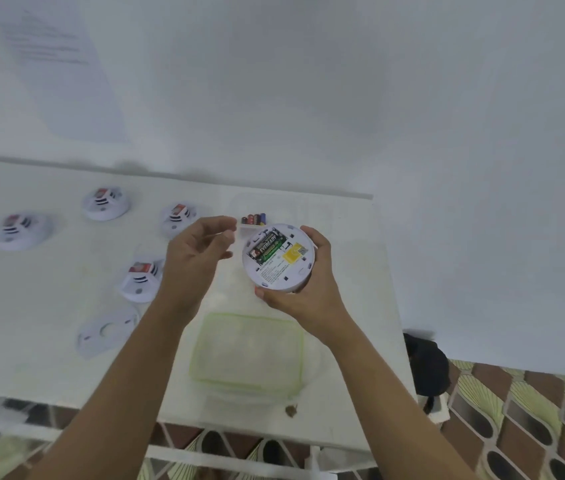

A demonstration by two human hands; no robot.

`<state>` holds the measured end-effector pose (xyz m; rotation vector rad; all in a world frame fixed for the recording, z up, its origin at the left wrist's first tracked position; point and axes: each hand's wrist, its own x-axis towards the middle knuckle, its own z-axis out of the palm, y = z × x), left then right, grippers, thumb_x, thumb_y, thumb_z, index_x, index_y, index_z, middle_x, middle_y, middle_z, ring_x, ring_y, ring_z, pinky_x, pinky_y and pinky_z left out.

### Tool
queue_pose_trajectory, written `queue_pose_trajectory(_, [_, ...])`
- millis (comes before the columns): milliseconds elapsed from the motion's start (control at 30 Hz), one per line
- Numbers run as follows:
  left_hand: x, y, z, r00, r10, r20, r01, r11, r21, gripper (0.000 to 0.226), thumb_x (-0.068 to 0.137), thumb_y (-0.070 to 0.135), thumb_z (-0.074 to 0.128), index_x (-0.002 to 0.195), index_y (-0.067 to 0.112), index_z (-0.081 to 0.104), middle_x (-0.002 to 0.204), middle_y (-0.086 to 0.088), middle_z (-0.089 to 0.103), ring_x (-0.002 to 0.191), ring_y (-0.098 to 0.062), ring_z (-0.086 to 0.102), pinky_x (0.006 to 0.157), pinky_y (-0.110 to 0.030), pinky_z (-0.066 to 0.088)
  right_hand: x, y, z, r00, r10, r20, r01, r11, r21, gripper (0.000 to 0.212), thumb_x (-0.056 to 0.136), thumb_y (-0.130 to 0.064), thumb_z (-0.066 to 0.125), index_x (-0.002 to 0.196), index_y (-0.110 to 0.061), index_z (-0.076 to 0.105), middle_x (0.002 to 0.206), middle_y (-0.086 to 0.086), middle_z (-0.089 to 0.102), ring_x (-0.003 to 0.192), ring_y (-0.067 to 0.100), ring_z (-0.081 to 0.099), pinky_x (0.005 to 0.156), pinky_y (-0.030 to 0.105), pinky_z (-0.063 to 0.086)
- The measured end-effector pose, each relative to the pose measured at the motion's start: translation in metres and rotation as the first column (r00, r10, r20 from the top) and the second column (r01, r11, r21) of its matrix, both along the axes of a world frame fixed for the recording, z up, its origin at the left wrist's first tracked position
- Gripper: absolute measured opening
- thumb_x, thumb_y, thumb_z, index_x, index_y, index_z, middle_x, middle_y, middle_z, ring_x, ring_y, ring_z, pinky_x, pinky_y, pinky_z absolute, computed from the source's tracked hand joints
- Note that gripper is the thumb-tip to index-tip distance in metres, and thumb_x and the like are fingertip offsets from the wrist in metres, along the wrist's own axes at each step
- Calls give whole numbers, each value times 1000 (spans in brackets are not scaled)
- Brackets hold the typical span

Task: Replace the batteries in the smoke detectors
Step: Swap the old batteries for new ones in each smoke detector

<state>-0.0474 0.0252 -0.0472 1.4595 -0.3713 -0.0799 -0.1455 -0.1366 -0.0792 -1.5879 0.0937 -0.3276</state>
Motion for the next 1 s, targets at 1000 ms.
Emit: queue_pose_trajectory(1000, [58,241,-64,939,-336,72,75,405,911,78,62,69,69,120,17,67,109,3,60,95,-13,55,83,-30,47,56,165,-9,978,179,-109,-178,984,16,94,68,11,84,143,-21,38,136,-5,54,125,9,56,83,33,59])
